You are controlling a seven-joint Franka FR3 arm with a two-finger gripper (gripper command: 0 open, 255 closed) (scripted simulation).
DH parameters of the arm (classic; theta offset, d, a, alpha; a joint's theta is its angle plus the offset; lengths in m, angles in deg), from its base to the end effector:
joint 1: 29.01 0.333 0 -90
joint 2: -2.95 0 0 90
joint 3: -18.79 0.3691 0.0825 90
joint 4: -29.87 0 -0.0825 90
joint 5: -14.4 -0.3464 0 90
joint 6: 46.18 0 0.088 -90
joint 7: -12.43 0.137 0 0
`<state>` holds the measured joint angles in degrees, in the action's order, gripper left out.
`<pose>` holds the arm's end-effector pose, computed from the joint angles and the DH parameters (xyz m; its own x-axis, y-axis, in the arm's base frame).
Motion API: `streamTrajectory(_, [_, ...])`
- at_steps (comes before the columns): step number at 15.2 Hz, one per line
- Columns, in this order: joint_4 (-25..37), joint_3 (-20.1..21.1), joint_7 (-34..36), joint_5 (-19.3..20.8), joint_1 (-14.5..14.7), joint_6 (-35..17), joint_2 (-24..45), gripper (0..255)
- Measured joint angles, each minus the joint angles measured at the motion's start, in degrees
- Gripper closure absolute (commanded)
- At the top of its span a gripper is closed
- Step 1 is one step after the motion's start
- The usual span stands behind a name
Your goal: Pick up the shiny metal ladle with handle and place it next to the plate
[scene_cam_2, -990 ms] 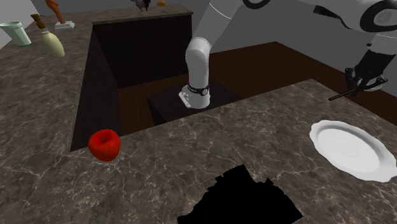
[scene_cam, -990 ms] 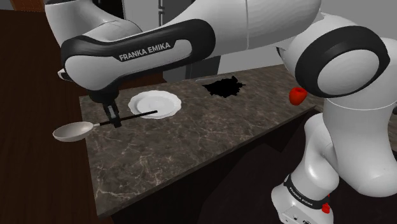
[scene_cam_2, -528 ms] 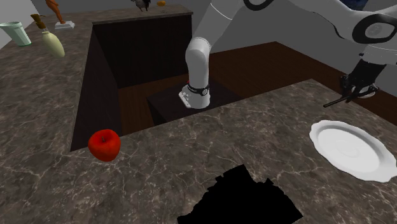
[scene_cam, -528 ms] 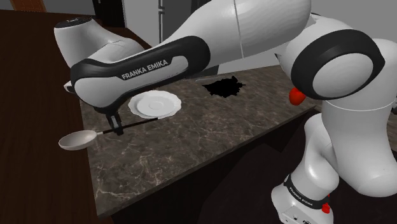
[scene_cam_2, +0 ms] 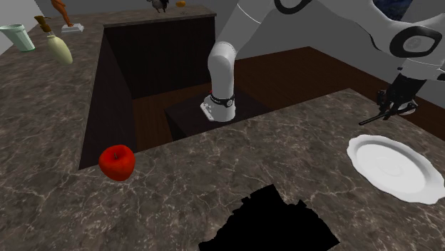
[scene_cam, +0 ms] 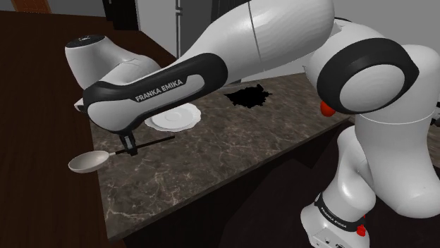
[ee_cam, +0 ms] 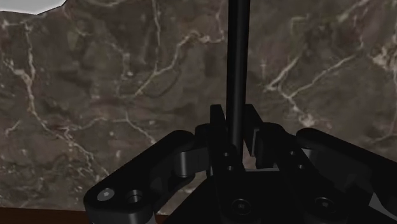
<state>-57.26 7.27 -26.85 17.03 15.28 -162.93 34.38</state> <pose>0.5685 0.3908 0.3785 0.2649 0.9579 -0.1107 0.9622 -0.2550 0.0959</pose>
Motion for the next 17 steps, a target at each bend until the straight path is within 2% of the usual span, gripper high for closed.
streamTrajectory(3, [-0.1,0.0,0.0,0.0,0.0,-0.1,0.0,255])
streamTrajectory(4, [-0.1,0.0,0.0,0.0,0.0,-0.1,0.0,0])
streamTrajectory(10, [-0.1,0.0,0.0,0.0,0.0,-0.1,0.0,0])
streamTrajectory(14, [2.6,-0.1,0.1,0.2,0.5,4.6,-2.1,0])
streamTrajectory(17, [3.9,0.0,0.1,0.2,0.5,6.0,-2.1,0])
